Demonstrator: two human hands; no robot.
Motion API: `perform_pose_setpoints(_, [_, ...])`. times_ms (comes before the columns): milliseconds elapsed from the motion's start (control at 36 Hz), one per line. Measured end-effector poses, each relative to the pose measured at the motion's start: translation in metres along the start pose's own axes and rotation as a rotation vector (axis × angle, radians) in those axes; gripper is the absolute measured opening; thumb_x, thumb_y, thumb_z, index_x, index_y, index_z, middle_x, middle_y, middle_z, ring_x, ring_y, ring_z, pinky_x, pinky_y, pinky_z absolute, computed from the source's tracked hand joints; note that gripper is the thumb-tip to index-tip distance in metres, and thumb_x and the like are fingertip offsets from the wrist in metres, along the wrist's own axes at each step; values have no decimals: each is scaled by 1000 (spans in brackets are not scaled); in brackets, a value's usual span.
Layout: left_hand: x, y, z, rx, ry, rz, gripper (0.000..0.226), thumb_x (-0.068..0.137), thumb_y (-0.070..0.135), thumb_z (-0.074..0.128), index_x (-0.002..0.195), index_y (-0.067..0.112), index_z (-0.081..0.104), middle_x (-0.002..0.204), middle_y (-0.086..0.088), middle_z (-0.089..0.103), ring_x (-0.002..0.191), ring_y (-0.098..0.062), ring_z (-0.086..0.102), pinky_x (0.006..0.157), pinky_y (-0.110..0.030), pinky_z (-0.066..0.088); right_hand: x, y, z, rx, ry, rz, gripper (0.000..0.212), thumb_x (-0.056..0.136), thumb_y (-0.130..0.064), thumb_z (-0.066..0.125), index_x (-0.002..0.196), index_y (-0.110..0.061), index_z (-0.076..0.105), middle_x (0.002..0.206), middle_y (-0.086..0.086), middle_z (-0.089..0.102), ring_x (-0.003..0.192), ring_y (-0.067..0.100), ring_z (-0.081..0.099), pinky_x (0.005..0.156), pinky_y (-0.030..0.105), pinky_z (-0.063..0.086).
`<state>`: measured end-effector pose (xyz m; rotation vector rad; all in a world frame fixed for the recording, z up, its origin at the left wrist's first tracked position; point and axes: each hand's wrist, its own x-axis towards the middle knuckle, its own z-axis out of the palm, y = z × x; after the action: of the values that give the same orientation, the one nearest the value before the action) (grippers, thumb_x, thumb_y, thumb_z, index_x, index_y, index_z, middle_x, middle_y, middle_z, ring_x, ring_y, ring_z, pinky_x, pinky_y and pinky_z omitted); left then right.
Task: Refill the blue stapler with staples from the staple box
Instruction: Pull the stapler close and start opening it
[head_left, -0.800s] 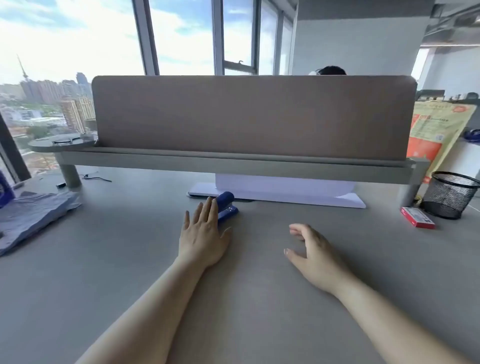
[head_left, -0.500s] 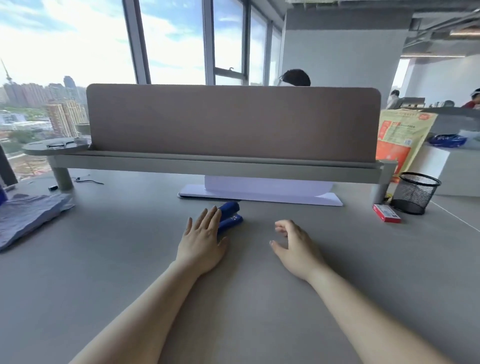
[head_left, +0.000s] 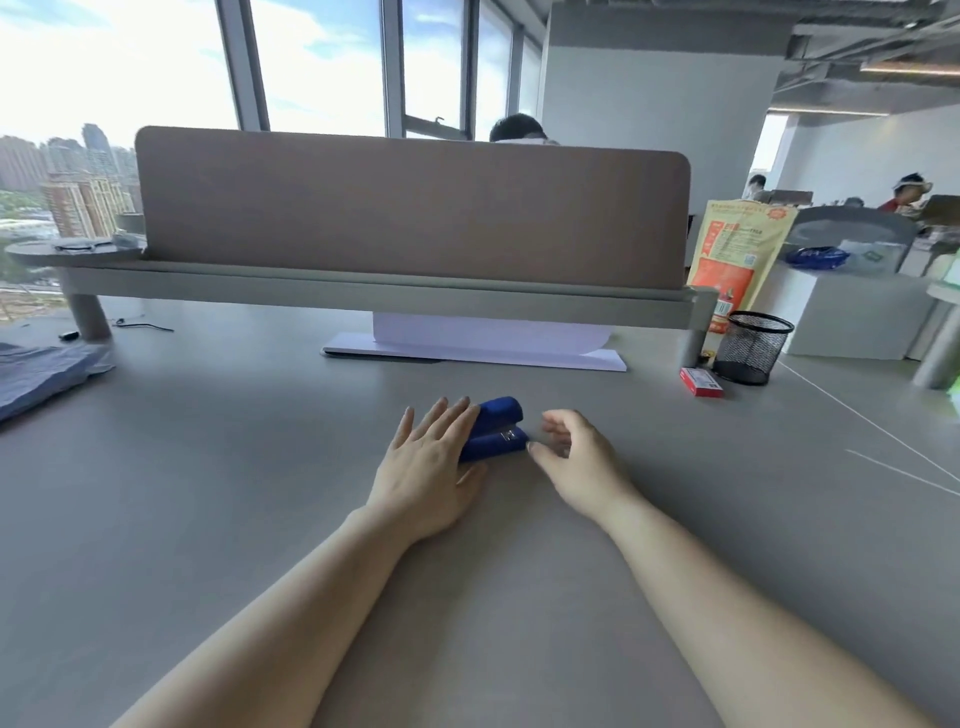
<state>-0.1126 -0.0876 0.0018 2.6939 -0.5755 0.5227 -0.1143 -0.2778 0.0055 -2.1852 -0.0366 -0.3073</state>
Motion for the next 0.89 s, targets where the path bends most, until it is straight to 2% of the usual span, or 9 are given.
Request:
perform_pose_setpoints(167, [9, -4, -2, 33, 41, 14, 55, 93, 47, 28, 143, 29, 19, 153, 12, 26, 143, -10, 14, 118, -38, -2, 8, -3, 6, -51, -40, -54, 49, 86, -36, 57, 131, -25, 43, 138, -4, 51, 126, 17, 47, 105, 36, 40])
perform_pose_setpoints(333, [11, -8, -2, -31, 65, 16, 44, 96, 34, 35, 139, 29, 31, 146, 9, 40, 138, -12, 29, 117, -40, 2, 10, -3, 7, -20, -72, -113, 38, 87, -35, 54, 125, -37, 48, 129, -11, 59, 119, 16, 52, 99, 38, 44])
perform_pose_setpoints(583, [8, -6, -5, -52, 189, 30, 32, 90, 30, 51, 122, 23, 54, 125, 0, 62, 119, -20, 54, 114, -31, 5, 3, -7, 4, 115, -65, -159, 25, 83, -22, 64, 108, -23, 61, 110, -10, 66, 106, 1, 56, 82, 8, 39])
perform_pose_setpoints(722, [8, -4, -4, -35, 179, 39, 34, 90, 35, 51, 122, 26, 51, 121, 3, 63, 111, -21, 57, 114, -37, 14, 5, -5, 6, 145, -62, -147, 24, 79, -24, 69, 101, -25, 60, 108, -12, 66, 106, 0, 56, 81, 11, 37])
perform_pose_setpoints(889, [8, -5, -4, -106, 200, 35, 34, 88, 38, 47, 119, 28, 56, 116, 5, 65, 110, -19, 56, 111, -33, 19, 4, -6, 5, 200, -84, -112, 26, 76, -22, 73, 96, -23, 57, 102, -8, 66, 100, 3, 58, 82, 17, 42])
